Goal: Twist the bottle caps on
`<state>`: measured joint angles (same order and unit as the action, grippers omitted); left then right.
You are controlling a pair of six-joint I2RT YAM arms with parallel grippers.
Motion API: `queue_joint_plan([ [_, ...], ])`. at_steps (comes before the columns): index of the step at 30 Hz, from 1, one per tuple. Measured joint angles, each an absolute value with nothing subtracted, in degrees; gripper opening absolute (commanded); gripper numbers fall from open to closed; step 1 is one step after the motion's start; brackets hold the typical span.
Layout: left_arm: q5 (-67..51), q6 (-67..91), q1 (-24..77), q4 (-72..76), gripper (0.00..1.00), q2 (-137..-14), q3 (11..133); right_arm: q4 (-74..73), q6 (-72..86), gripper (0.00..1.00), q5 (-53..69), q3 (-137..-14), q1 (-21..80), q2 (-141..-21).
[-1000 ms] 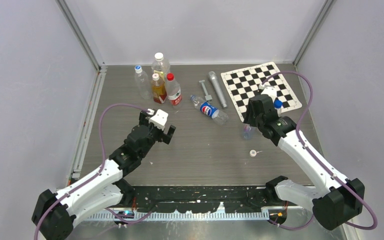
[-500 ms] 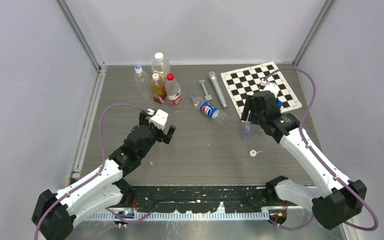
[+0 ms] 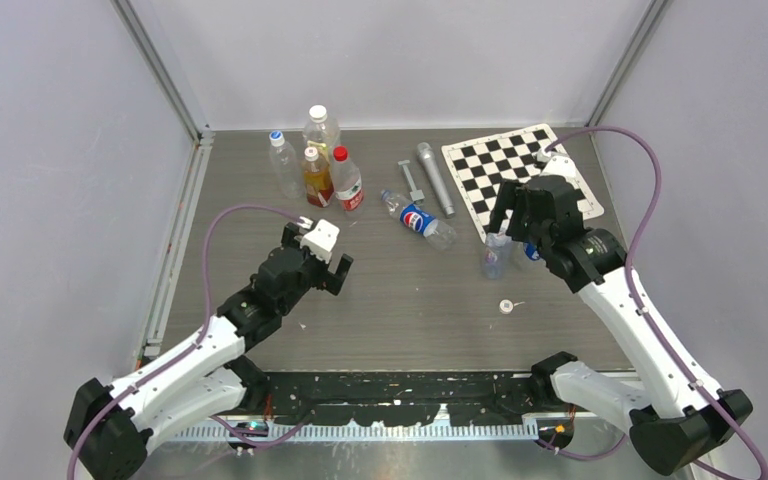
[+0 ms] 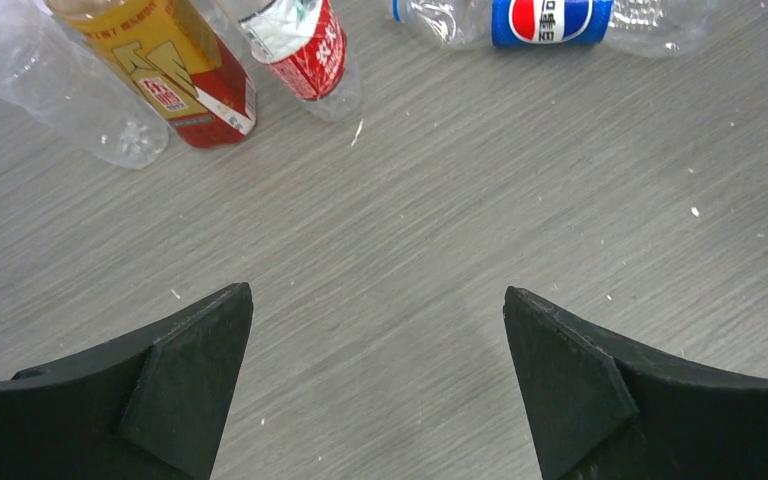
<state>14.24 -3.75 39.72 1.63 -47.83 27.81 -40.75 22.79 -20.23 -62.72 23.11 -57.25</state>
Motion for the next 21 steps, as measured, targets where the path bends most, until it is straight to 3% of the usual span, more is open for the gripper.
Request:
queue_joint_plan([
  [15, 12.1, 2.5, 39.7, -19.4, 1.0, -46.3, 36.8, -42.7, 22.8, 0.93, -21.9, -68.2, 23.1, -56.5],
  [21, 14.6, 4.6, 39.7, -23.0, 1.0, -39.0, 36.5, -42.7, 24.8, 0.94, -24.8, -68.3, 23.1, -56.5],
])
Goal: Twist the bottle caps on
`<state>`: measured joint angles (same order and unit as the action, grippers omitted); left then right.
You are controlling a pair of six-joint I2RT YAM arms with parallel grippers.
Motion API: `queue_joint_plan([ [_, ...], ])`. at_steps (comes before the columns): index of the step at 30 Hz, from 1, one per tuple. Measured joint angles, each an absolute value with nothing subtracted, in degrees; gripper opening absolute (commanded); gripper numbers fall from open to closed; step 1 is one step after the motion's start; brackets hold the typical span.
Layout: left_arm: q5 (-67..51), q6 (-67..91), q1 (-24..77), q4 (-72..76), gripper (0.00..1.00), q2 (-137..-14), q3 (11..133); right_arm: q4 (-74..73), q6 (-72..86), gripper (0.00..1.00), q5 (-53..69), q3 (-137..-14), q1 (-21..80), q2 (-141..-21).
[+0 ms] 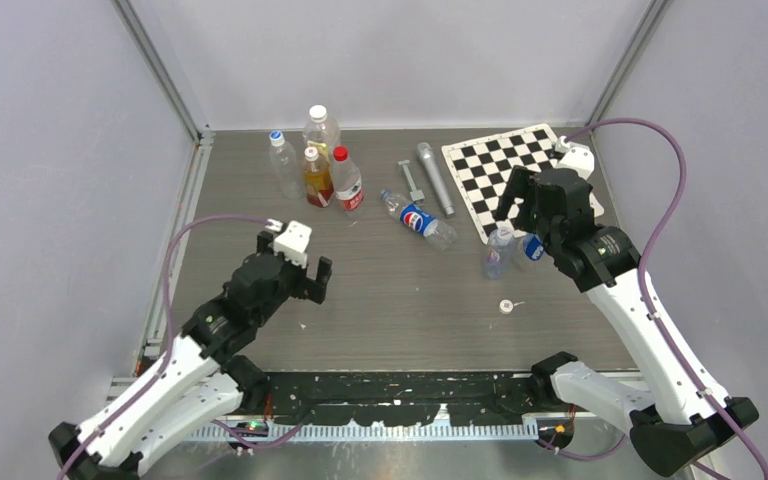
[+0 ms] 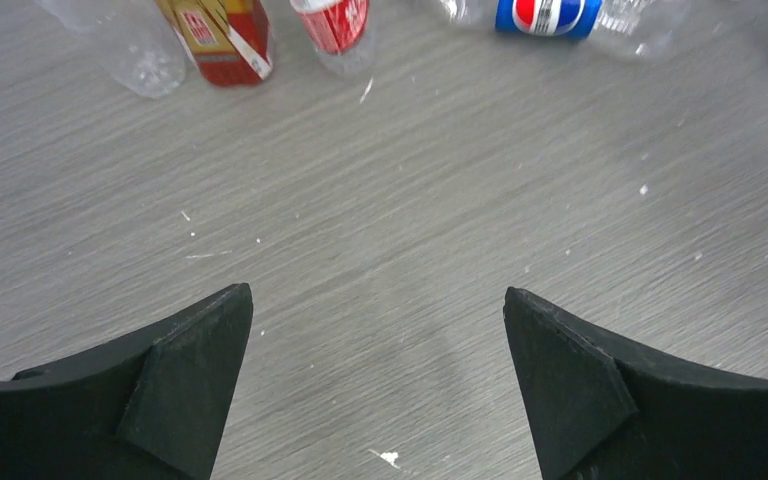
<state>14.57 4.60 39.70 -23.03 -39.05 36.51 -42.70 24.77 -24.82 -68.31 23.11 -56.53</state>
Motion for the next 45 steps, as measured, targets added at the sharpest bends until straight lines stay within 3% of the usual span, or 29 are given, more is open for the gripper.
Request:
queue_joint_plan([
  [6, 14.0, 5.4, 39.7, -19.8, 1.0, -23.4, 30.0, -42.9, 27.2, 0.94, -26.1, -69.0, 23.1, -58.4],
  [10, 12.1, 5.1, 39.7, -20.1, 1.0, -20.9, 30.8, -43.5, 28.6, 0.98, -26.2, -70.0, 23.1, -59.8],
  [20, 10.5, 4.6, 39.7, -24.9, 1.0, -28.8, 38.3, -46.7, 26.3, 1.0, -12.1, -84.1, 23.0, -71.4],
  [29, 16.9, 17.6, 39.7, -38.3, 1.0, -48.7, 48.4, -52.2, 17.7, 0.99, 0.3, -96.4, 23.7, -92.9],
  [45, 14.2, 34.6, 39.6, -43.7, 1.0, -47.9, 49.2, -46.4, 8.3, 0.98, 1.5, -97.5, 27.2, -114.5],
])
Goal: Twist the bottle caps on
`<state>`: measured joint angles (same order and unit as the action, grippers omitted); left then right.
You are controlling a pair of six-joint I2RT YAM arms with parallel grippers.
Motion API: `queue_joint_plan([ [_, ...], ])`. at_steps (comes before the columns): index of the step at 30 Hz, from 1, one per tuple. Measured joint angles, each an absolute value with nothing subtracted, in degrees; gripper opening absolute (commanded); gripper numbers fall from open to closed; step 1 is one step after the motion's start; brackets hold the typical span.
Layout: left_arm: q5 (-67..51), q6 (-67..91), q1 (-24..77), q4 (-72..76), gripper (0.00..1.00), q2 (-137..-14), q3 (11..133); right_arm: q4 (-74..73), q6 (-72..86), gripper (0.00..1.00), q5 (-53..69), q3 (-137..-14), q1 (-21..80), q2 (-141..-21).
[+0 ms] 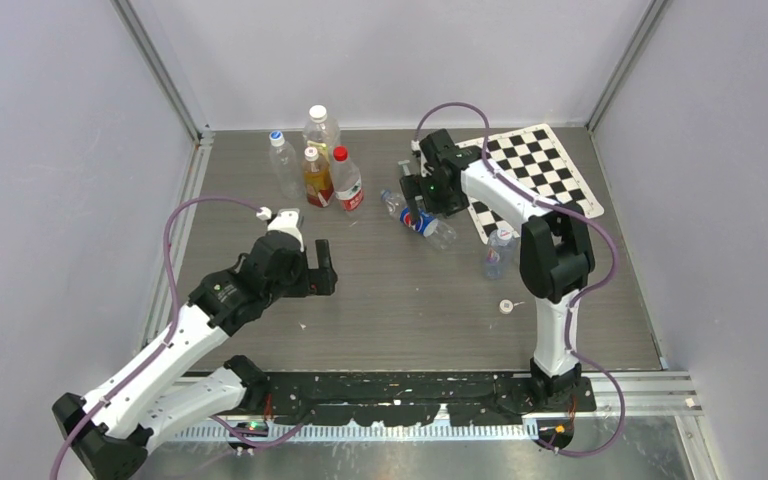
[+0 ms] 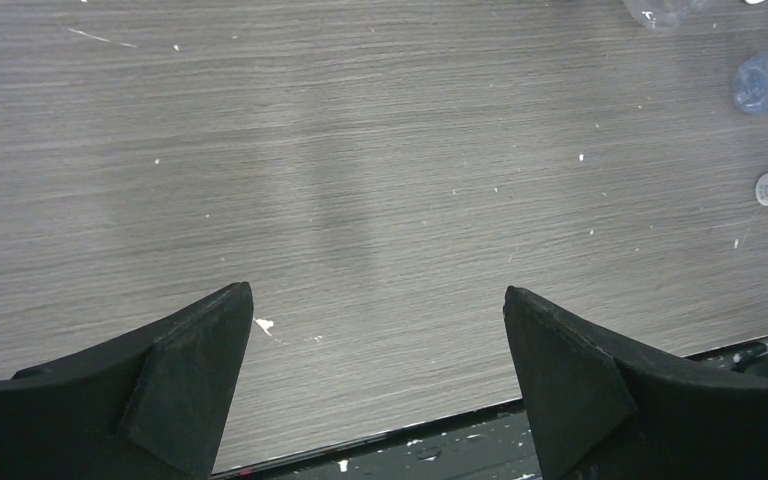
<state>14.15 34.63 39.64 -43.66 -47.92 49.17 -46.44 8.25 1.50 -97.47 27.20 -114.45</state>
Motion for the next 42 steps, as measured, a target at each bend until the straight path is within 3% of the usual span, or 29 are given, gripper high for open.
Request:
queue_joint_plan([
  [13, 13.0, 39.5, 39.6, -42.0, 1.0, -53.3, 49.2, -45.0, 9.7, 0.72, -3.1, -89.3, 31.4, -116.2],
  [17, 13.0, 42.1, 39.6, -39.3, 1.0, -55.8, 49.1, -46.4, 14.7, 0.69, -4.6, -83.0, 36.0, -111.2],
  [20, 13.0, 44.4, 39.6, -36.6, 1.0, -57.3, 48.9, -47.1, 19.6, 0.58, -4.7, -78.6, 40.2, -106.0],
  [22, 12.8, 45.8, 39.6, -34.9, 1.0, -58.4, 48.7, -46.9, 23.6, 0.55, -4.5, -75.3, 42.9, -101.8],
  [31, 10.4, 54.0, 39.6, -28.9, 0.99, -65.4, 48.2, -41.3, 40.4, 0.58, -3.0, -65.1, 46.5, -91.0],
  [42, 3.2, 62.9, 39.6, -19.7, 0.97, -75.7, 45.3, -32.8, 48.1, 0.81, 1.8, -59.3, 49.6, -91.5],
])
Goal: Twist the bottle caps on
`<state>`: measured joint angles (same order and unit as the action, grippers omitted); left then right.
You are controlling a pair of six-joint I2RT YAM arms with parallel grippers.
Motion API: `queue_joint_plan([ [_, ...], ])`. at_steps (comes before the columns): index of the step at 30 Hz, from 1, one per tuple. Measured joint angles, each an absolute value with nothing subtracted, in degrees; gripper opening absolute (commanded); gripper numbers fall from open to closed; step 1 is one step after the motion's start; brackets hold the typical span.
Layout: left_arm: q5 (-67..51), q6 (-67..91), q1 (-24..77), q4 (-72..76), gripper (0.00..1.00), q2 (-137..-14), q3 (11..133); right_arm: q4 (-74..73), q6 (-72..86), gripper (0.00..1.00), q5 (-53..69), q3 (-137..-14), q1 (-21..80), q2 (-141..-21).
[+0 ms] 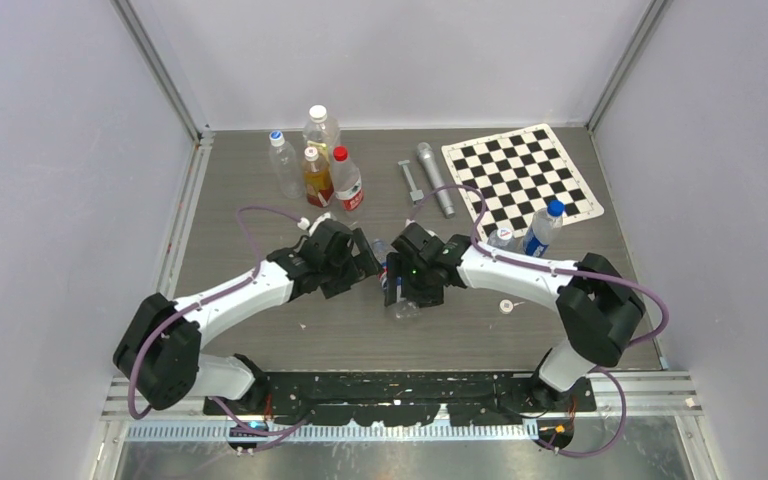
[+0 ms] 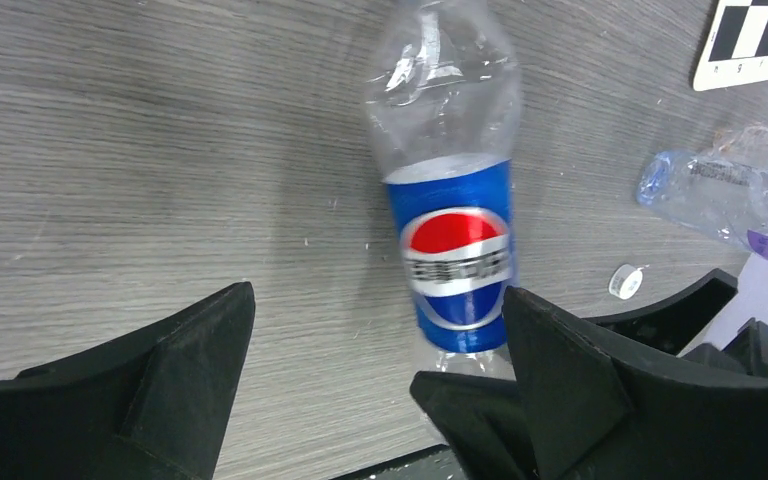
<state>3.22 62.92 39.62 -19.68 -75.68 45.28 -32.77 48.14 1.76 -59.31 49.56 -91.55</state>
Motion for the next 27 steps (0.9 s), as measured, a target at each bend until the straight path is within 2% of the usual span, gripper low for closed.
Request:
queue_joint_plan([
  [3, 2.7, 63.6, 39.6, -18.6, 0.95, -76.3, 45.2, -32.2, 48.4, 0.89, 1.9, -59.3, 50.0, -91.5],
  [13, 2.8, 66.5, 40.0, -16.3, 0.94, -76.4, 44.2, -35.8, 47.3, 0.92, -1.1, -60.0, 50.0, -86.7],
  [16, 3.6, 67.4, 41.6, -16.6, 0.94, -76.6, 44.2, -38.3, 46.4, 0.99, -2.4, -61.5, 50.0, -83.8],
  [21, 6.7, 69.5, 45.5, -16.6, 0.93, -77.7, 44.2, -42.1, 43.3, 1.0, -4.7, -66.3, 49.7, -78.8],
  [27, 9.0, 70.4, 48.8, -16.6, 0.89, -82.5, 44.4, -40.9, 39.4, 1.0, -9.4, -66.0, 49.6, -67.3],
])
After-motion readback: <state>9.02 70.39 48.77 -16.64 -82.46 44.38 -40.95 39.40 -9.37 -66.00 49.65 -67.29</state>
